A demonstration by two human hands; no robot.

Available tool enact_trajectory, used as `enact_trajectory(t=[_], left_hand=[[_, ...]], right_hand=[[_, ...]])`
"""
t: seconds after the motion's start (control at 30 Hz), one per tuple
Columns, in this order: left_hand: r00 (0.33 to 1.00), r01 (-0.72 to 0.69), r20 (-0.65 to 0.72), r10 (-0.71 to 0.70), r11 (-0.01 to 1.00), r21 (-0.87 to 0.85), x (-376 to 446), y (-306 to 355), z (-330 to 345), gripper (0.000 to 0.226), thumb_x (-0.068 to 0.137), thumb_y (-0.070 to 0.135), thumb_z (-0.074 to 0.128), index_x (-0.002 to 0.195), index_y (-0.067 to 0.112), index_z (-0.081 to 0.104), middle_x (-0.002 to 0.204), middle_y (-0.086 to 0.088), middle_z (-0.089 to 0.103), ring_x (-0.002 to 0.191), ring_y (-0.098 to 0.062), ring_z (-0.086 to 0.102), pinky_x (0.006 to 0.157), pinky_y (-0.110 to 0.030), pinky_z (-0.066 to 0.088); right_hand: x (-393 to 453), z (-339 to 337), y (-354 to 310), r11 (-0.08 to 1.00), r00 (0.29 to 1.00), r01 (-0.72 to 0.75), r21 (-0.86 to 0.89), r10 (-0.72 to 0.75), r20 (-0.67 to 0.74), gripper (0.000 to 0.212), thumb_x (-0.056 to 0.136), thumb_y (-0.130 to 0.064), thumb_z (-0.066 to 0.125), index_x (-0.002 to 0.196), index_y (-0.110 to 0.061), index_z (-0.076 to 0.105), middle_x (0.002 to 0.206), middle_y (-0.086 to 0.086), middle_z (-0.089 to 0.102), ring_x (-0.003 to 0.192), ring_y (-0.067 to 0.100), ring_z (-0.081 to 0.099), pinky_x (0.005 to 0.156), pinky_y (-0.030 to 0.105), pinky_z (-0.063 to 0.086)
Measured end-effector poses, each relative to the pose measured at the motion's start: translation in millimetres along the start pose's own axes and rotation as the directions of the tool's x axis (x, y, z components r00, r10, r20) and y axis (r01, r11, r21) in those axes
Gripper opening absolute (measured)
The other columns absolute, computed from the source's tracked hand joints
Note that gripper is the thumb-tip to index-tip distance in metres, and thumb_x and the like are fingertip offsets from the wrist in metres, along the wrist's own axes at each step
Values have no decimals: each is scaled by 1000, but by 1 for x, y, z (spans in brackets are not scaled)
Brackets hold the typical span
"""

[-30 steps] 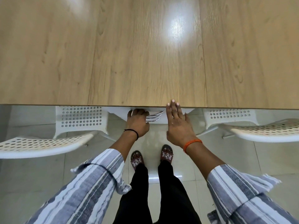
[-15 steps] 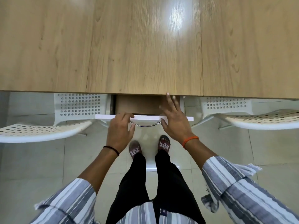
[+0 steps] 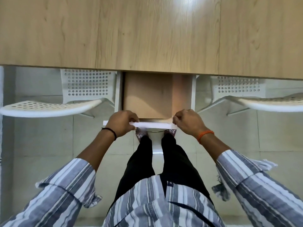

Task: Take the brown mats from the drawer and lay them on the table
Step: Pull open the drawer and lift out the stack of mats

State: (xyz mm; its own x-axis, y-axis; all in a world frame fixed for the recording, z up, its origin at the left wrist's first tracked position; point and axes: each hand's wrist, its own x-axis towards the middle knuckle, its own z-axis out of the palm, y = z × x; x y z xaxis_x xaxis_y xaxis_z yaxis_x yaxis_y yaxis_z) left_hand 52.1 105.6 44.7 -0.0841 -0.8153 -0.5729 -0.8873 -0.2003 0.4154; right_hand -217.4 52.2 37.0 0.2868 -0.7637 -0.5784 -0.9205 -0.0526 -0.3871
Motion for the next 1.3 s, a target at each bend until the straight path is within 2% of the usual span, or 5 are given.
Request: enact_trajectory(t=[0.47, 0.67, 1.0, 1.1, 1.3], left_hand=[[935, 54, 353, -29, 997, -60, -37, -18, 38, 61, 71, 32, 84, 125, 24, 58, 118, 7, 65, 107, -14, 61, 90, -31, 49], [942, 224, -115, -314, 847, -482, -16, -11, 24, 69, 87, 30, 68, 146, 11, 37, 144, -7, 48, 131, -22, 49, 106, -33, 41], [819, 506, -59, -571, 766, -396, 26, 26, 37, 87, 91, 32, 61, 154, 4, 8, 158, -15, 14, 142, -35, 23, 115, -39, 24], [802, 553, -6, -598, 745, -372, 32, 25, 38, 79, 91, 35, 60, 151, 4, 19, 156, -17, 14, 142, -35, 21, 114, -40, 25], [767, 543, 101, -633, 558, -627, 42, 14, 36, 75, 83, 32, 71, 143, 8, 32, 144, -12, 44, 128, -31, 48, 106, -36, 40]], right_hand=[[-26, 57, 3, 973, 949, -141, 182, 80, 304, 44, 97, -28, 55, 138, -13, 51, 142, 10, 53, 126, 29, 53, 102, 30, 41], [-7, 55, -7, 904, 958, -236, 355, 155, 243, 61, 97, -28, 58, 150, -12, 31, 157, 11, 32, 138, 32, 40, 111, 33, 34], [18, 54, -1, 837, 941, -325, 441, 239, 239, 50, 93, -26, 64, 135, -8, 45, 135, 15, 49, 122, 34, 50, 97, 35, 43], [25, 56, 4, 820, 931, -361, 443, 291, 221, 25, 90, -25, 67, 99, -8, 51, 97, 11, 54, 90, 28, 52, 75, 30, 40], [29, 57, 11, 753, 909, -416, 510, 330, 254, 37, 90, -23, 69, 120, -11, 50, 105, 8, 50, 97, 26, 50, 85, 31, 42]])
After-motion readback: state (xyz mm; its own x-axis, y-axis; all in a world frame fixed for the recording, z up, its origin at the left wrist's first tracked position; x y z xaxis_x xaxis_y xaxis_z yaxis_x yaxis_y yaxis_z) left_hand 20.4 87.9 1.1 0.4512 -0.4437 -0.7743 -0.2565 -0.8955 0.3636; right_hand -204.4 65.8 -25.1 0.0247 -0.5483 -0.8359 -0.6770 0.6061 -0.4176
